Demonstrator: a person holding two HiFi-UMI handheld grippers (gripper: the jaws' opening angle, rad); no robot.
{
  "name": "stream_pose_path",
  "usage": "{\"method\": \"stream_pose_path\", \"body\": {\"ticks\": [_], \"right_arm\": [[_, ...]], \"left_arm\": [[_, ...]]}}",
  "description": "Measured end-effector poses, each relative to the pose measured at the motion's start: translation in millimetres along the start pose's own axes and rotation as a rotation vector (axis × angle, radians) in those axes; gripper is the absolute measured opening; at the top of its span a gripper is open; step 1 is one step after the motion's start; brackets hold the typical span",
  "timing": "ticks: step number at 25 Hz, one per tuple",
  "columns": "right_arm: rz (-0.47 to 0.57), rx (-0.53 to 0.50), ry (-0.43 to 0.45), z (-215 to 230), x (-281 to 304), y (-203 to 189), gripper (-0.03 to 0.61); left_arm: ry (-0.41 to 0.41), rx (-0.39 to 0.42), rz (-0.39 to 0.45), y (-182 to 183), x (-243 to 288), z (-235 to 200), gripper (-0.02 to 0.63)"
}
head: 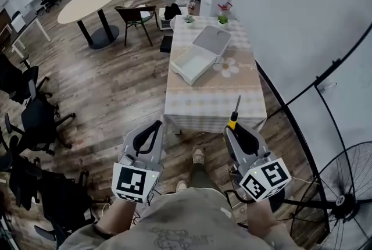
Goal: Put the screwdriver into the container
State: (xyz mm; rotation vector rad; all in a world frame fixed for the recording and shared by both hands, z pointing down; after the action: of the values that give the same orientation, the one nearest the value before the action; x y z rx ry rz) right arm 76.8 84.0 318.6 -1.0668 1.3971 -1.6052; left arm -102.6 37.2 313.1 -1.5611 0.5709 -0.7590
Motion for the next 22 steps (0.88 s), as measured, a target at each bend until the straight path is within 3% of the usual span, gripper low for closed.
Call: {"method": "stream_pose_path", "body": {"ticks": [10,22], "right_arm": [[-0.07,0.027,0.077,78,108,-21,0.104],[-0.3,0.015,0.225,180,273,-71,0.104]], "left_arm": [[0.065,-0.006,-0.055,-7,109,-51,0.0],[0.18,-0.058,-0.219,-42,270,-134,0.0]]}}
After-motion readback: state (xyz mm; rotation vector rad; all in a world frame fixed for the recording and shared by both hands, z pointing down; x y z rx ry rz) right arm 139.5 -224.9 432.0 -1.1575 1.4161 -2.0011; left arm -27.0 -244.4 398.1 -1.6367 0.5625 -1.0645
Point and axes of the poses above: the fingertips, and each gripper's own axes: x forward along the fingers, z to its right, y out of its top, the point moved 1 cm from there along -x, backward along the fingers, and after that the axes turned 9 degrees about -x, right-handed, at the moved point
